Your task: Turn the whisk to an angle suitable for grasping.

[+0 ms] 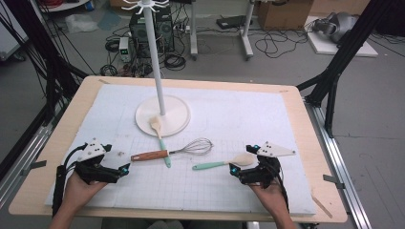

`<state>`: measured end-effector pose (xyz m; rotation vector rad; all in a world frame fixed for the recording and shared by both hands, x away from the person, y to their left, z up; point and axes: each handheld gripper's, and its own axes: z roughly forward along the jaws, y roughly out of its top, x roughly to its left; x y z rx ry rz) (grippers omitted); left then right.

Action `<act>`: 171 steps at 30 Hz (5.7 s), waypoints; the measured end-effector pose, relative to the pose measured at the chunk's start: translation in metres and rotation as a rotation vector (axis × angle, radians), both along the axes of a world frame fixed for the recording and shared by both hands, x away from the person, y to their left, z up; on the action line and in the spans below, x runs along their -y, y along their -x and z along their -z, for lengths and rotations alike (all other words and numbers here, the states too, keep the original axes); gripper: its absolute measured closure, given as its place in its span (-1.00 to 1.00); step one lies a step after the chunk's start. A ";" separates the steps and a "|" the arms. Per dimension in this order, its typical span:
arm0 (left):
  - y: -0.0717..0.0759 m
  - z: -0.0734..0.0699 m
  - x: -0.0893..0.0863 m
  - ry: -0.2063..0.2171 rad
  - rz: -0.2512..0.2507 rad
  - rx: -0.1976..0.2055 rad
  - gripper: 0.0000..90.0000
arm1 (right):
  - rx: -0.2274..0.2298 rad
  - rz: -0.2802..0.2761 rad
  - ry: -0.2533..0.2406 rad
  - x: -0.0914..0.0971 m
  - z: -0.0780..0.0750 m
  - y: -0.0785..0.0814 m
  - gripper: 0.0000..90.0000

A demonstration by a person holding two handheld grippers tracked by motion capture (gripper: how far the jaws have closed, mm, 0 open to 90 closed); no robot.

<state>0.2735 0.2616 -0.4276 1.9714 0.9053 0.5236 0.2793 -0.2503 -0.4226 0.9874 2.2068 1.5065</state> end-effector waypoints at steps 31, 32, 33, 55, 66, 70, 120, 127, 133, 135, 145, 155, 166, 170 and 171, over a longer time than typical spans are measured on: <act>-0.004 -0.013 0.001 -0.011 0.034 0.029 -0.96 | -0.002 0.004 -0.010 -0.001 -0.002 -0.001 -1.00; -0.004 -0.013 0.001 -0.011 0.034 0.029 -0.96 | -0.002 0.004 -0.010 -0.001 -0.002 -0.001 -1.00; -0.005 -0.015 0.003 -0.011 0.046 0.035 -0.96 | -0.001 0.003 -0.010 -0.001 -0.003 -0.001 -1.00; -0.037 -0.048 0.025 -0.099 0.213 0.056 -0.95 | 0.000 0.006 -0.019 0.003 -0.005 -0.002 -1.00; -0.053 -0.036 0.041 -0.124 0.274 0.002 -0.85 | -0.002 0.003 -0.017 0.002 -0.003 -0.004 -1.00; -0.055 -0.032 0.043 -0.132 0.288 -0.011 -0.70 | -0.007 0.004 -0.017 0.002 -0.003 -0.004 -1.00; -0.071 0.003 0.062 -0.256 0.498 -0.195 0.41 | -0.015 -0.015 -0.017 -0.002 -0.003 -0.004 -1.00; -0.068 0.003 0.064 -0.270 0.519 -0.182 0.49 | -0.016 -0.016 -0.018 -0.002 -0.003 -0.005 -1.00; -0.066 0.002 0.065 -0.261 0.525 -0.183 0.49 | -0.019 -0.014 -0.016 -0.002 -0.002 -0.005 -1.00; -0.065 0.001 0.065 -0.255 0.526 -0.178 0.50 | -0.019 -0.018 -0.014 -0.003 -0.002 -0.005 -1.00; -0.063 -0.007 0.060 -0.220 0.513 -0.146 0.50 | -0.025 -0.021 -0.011 -0.003 -0.001 -0.005 -1.00; -0.061 -0.013 0.057 -0.201 0.513 -0.129 0.51 | -0.034 -0.025 -0.008 -0.005 -0.001 -0.005 -1.00; -0.061 -0.011 0.058 -0.206 0.523 -0.133 0.62 | -0.035 -0.033 -0.005 -0.005 -0.001 -0.006 -1.00; -0.063 -0.008 0.058 -0.202 0.522 -0.152 0.62 | -0.035 -0.035 -0.005 -0.005 -0.001 -0.006 -1.00; -0.063 -0.009 0.058 -0.197 0.521 -0.155 0.62 | -0.035 -0.035 -0.005 -0.005 -0.001 -0.006 -1.00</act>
